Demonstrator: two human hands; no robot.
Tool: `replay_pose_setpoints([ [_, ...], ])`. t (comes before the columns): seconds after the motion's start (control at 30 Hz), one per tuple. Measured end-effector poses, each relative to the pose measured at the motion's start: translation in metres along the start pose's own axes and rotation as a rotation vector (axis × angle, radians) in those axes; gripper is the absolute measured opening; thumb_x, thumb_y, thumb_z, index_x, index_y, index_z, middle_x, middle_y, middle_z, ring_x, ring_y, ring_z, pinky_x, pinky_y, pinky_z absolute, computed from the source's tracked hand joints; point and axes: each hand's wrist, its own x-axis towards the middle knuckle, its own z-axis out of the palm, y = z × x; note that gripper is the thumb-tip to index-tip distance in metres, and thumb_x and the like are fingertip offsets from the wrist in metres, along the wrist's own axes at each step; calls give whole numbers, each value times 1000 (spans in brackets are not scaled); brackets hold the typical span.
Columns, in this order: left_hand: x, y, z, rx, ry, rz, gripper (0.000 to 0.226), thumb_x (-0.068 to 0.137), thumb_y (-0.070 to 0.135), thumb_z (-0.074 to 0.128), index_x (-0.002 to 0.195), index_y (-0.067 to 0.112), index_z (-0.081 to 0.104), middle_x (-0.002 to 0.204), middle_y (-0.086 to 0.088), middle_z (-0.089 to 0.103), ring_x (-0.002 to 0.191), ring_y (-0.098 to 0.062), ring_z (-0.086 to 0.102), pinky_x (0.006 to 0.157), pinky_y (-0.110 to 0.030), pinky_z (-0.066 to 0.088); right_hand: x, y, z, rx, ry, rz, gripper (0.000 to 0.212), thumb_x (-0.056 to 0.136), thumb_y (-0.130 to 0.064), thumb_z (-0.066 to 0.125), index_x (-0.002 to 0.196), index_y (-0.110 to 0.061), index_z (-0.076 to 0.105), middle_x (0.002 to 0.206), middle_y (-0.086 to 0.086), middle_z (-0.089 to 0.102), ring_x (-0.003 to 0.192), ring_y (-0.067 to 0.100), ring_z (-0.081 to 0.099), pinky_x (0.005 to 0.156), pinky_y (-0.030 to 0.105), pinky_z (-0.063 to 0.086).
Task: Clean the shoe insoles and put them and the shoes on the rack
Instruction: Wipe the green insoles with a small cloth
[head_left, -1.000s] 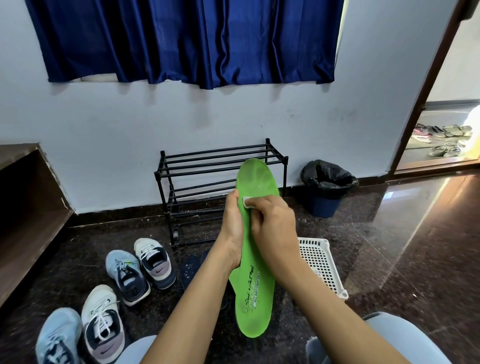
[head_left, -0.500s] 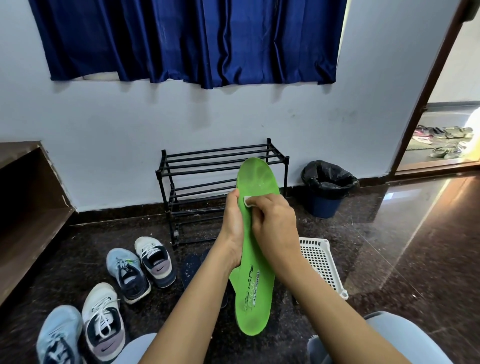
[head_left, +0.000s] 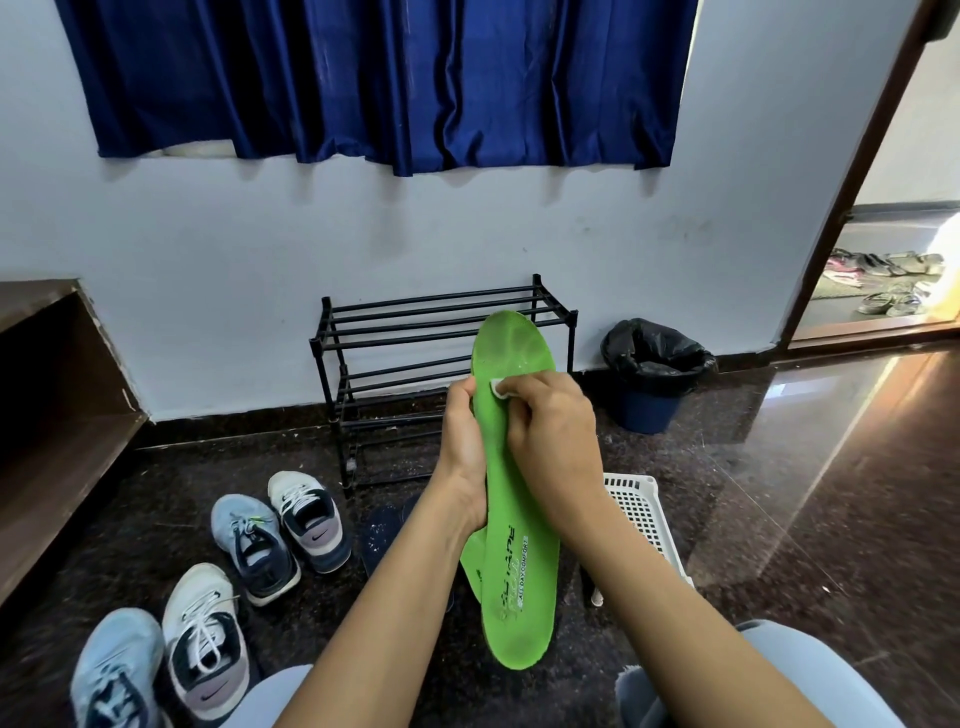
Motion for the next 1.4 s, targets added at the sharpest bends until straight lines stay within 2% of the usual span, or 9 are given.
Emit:
replay_pose_setpoints([
  [0.13, -1, 0, 2, 3, -10, -25, 67, 96, 42, 28, 51, 14, 69, 56, -4, 64, 49, -17, 63, 50, -17, 46, 1, 2, -2, -1, 18, 23, 22, 77, -4, 56, 89, -7, 74, 82, 10, 67, 80, 28, 61, 72, 24, 39],
  [0.33, -1, 7, -4, -38, 27, 1, 50, 92, 43, 31, 71, 12, 64, 67, -7, 65, 61, -21, 62, 64, -27, 46, -11, -9, 0, -9, -42, -30, 25, 76, -9, 52, 87, -8, 73, 80, 8, 65, 79, 28, 61, 66, 32, 51],
  [0.53, -1, 3, -1, -7, -23, -52, 56, 91, 43, 31, 57, 16, 67, 59, -5, 63, 53, -20, 61, 57, -24, 44, 4, 1, -3, -21, 9, 10, 21, 75, -1, 56, 86, -7, 73, 80, 10, 67, 79, 30, 61, 69, 22, 35],
  [0.63, 1, 5, -3, -21, -17, -36, 51, 90, 46, 32, 66, 15, 64, 66, -6, 62, 62, -21, 60, 62, -26, 45, -6, -3, 0, -26, -3, -5, 22, 75, -3, 57, 88, -8, 74, 80, 9, 66, 78, 28, 61, 69, 23, 38],
  [0.77, 4, 6, -8, -45, -20, -13, 63, 94, 56, 28, 77, 15, 72, 77, -6, 70, 70, -20, 67, 68, -29, 50, -13, -8, 1, -34, -51, -30, 24, 75, -9, 53, 88, -9, 74, 80, 7, 66, 79, 27, 61, 66, 29, 48],
  [0.93, 2, 2, -3, -12, -74, -62, 59, 94, 52, 32, 67, 16, 71, 66, -5, 68, 57, -19, 66, 55, -22, 49, 3, 4, -2, -28, 1, 5, 18, 76, -2, 58, 85, -8, 73, 79, 9, 67, 78, 30, 61, 68, 26, 40],
  [1.03, -1, 4, -3, -3, -70, -75, 54, 92, 53, 34, 75, 14, 68, 67, -6, 67, 59, -20, 65, 57, -23, 50, -4, 3, 0, -16, 1, 2, 19, 75, -2, 58, 85, -7, 74, 79, 9, 67, 77, 29, 61, 69, 24, 38],
  [1.2, 2, 6, -9, -32, -77, -54, 55, 91, 52, 35, 72, 14, 70, 69, -6, 67, 62, -21, 65, 62, -25, 49, -9, -1, 2, -14, -23, -33, 20, 74, -3, 57, 84, -7, 74, 77, 8, 66, 76, 28, 61, 68, 23, 37],
  [1.4, 0, 5, -6, -2, -75, -59, 51, 91, 50, 36, 88, 11, 69, 78, -9, 68, 69, -24, 67, 66, -27, 51, 0, 4, 0, -20, 5, -3, 20, 76, -4, 56, 85, -7, 73, 79, 10, 67, 79, 29, 61, 69, 25, 38],
])
